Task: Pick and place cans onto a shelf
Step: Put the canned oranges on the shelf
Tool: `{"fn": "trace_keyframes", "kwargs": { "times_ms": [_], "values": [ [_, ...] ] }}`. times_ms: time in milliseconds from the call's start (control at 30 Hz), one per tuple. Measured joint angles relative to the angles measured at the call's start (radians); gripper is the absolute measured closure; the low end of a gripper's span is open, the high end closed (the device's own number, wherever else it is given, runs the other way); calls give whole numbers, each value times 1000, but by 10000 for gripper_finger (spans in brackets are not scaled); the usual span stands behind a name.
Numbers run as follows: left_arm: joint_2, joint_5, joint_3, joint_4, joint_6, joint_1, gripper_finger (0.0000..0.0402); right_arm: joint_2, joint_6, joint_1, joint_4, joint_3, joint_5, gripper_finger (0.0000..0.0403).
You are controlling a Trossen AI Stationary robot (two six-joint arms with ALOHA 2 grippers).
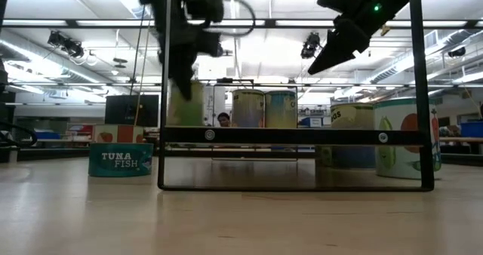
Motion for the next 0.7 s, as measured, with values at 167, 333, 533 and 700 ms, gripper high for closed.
{"fn": "trace_keyframes", "kwargs": {
  "times_ms": [167,333,533,700],
  "values": [
    [0,4,90,-22,26,-43,83,-50,19,0,-41,0,-6,11],
    [23,13,133,8,46,-80,83,-56,20,-3,-40,0,-37,11],
    [120,78,210,9,60,-98,82,-56,20,-3,-16,0,-40,11],
    [206,81,304,-28,139,-116,82,-56,20,-3,-11,0,-45,11]
  ]
}}
